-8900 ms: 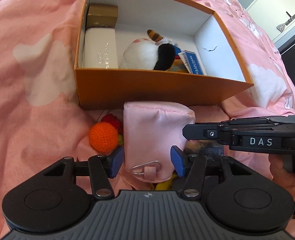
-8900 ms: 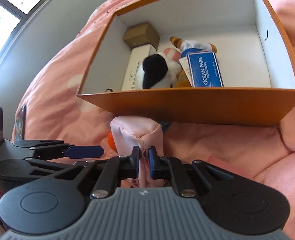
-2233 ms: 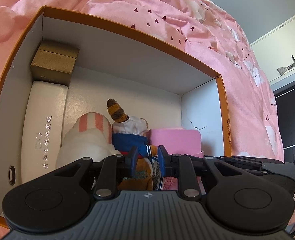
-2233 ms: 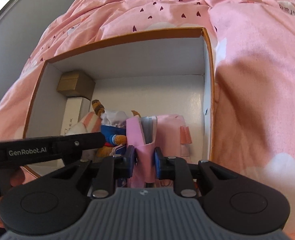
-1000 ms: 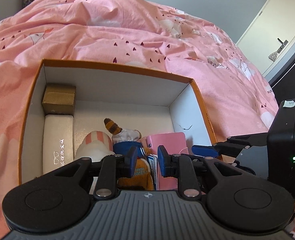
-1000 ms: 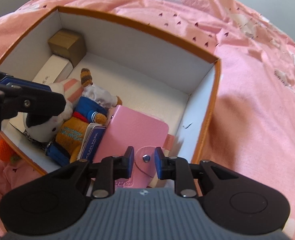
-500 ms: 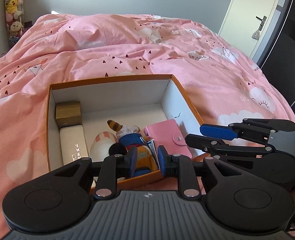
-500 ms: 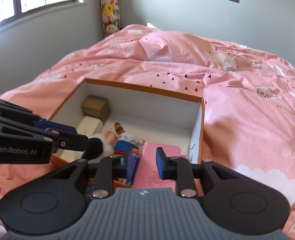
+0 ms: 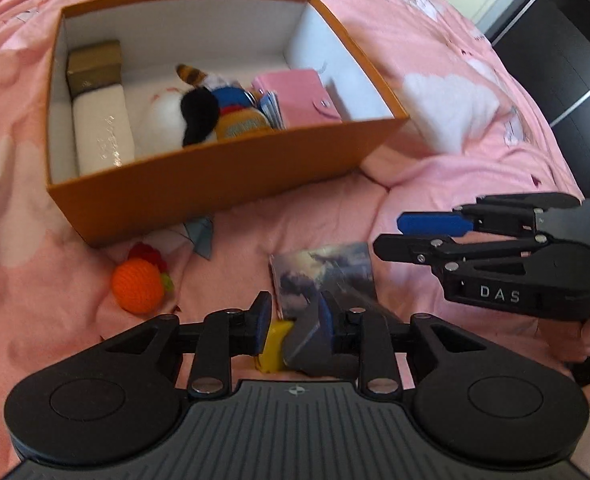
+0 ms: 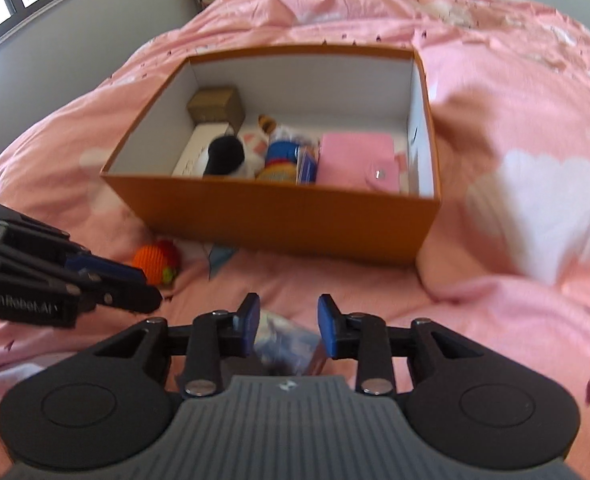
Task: Organize objects
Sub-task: 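Move the left tool to the dark grey case beside the box and grasp it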
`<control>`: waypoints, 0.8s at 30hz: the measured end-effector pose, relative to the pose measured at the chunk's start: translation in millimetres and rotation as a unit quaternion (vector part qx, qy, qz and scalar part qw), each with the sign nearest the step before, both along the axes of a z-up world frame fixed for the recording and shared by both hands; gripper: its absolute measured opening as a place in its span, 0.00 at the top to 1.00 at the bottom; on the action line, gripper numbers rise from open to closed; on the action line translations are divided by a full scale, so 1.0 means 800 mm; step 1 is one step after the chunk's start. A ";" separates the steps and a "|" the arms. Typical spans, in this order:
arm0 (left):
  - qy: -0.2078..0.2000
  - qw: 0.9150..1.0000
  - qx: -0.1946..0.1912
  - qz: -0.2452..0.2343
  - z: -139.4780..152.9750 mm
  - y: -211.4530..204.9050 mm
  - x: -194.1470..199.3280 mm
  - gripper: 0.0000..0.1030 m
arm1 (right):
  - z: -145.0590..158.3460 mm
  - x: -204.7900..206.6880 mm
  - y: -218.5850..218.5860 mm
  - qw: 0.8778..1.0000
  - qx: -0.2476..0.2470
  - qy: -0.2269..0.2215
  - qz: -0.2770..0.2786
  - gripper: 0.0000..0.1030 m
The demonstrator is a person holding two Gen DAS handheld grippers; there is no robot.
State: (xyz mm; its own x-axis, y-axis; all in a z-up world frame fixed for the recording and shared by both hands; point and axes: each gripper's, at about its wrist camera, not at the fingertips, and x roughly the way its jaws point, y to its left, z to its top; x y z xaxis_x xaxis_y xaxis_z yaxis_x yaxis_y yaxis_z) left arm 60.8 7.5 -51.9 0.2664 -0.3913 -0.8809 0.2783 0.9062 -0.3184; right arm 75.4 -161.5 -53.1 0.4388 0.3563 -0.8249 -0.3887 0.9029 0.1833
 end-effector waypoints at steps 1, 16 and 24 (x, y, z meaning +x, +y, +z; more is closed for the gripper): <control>0.009 1.000 -0.001 -0.009 -0.006 -0.003 -0.004 0.64 | -0.004 -0.004 -0.002 1.000 0.003 0.013 0.004 0.66; 0.078 0.997 0.000 0.001 -0.066 -0.013 -0.016 0.42 | -0.068 -0.012 -0.014 0.987 0.045 0.152 0.009 0.48; 0.114 0.993 -0.014 0.020 -0.086 -0.007 -0.013 0.42 | -0.097 0.002 -0.019 0.976 0.087 0.197 0.008 0.38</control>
State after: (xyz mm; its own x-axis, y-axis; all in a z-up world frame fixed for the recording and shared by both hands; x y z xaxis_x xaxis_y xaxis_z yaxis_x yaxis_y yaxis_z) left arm 50.4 1.7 -120.8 0.0768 -0.4093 -0.9092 0.1591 0.9052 -0.3940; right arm 76.9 -176.3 -130.8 0.0917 0.5109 -0.8547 -0.2709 0.8388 0.4723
